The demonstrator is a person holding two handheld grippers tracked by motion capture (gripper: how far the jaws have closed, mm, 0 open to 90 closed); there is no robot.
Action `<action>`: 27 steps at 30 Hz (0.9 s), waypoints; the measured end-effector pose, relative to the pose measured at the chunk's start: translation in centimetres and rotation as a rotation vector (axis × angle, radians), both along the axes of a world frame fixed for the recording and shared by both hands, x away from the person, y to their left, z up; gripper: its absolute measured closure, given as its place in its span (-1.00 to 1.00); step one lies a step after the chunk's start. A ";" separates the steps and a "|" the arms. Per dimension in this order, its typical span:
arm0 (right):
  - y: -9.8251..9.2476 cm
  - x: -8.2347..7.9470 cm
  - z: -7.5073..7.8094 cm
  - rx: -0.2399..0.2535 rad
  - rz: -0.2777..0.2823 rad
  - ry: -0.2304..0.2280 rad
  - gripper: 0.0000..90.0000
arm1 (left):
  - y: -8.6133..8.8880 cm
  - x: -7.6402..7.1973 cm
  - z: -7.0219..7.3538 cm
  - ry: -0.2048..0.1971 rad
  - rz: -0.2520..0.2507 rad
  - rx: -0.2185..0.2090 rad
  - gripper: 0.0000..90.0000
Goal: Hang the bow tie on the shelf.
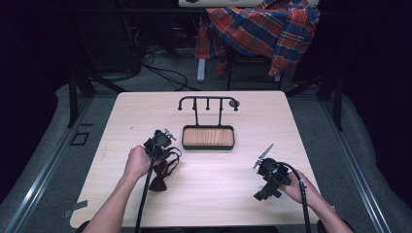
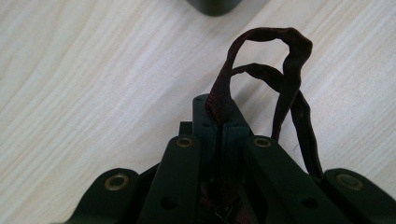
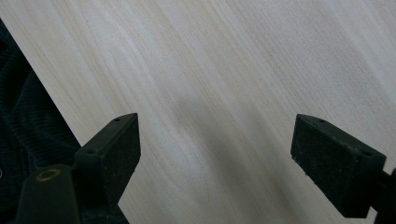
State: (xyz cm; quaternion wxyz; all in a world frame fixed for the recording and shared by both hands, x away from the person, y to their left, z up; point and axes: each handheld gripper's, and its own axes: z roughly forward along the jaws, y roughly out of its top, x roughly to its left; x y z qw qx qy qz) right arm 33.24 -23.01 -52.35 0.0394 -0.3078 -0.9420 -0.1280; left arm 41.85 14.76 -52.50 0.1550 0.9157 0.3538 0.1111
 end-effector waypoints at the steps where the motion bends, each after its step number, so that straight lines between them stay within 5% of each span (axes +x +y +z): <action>1: 0.0 0.0 0.0 0.000 -0.001 0.002 -0.65 | 0.1 0.0 0.1 0.000 0.005 -0.006 0.95; 27: 0.1 0.2 0.0 -0.009 0.012 0.008 -0.65 | 2.2 -0.2 3.3 -0.084 0.148 -0.109 0.95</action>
